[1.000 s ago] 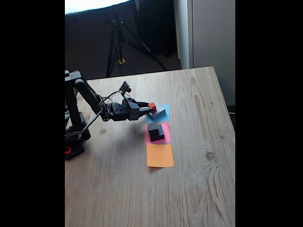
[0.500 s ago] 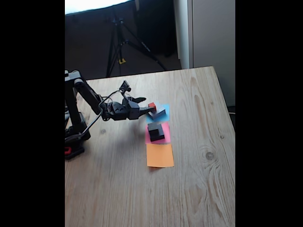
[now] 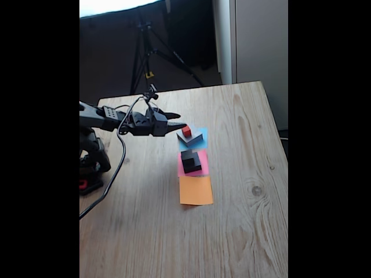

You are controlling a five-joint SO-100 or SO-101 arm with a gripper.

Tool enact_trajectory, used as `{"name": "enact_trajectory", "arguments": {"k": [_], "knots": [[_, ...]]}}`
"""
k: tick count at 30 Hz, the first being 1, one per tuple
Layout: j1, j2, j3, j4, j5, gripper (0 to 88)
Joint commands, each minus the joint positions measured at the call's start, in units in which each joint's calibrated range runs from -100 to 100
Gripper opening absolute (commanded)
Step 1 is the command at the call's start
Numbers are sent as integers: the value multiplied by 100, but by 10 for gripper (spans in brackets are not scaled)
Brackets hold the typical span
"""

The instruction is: Tower of hanoi

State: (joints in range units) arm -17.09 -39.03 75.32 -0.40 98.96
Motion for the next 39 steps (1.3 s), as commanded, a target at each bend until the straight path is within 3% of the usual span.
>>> {"name": "enact_trajectory", "arguments": {"k": [1, 3, 9, 13, 18, 22, 26, 31, 39], "knots": [[142, -1214, -641, 1736, 104, 4], [234, -1502, -1168, 2675, 104, 4], [652, -1441, -3732, 5289, -682, 4], [1086, -972, -5759, 6770, -949, 4], [1755, -389, -7977, 8033, -1016, 4], [2223, -41, -9459, 9028, -765, 4], [2532, 194, -10432, 9716, -431, 6], [2674, 194, -10759, 10040, -481, 12], [2766, -396, -9404, 9765, 4, 16]]}}
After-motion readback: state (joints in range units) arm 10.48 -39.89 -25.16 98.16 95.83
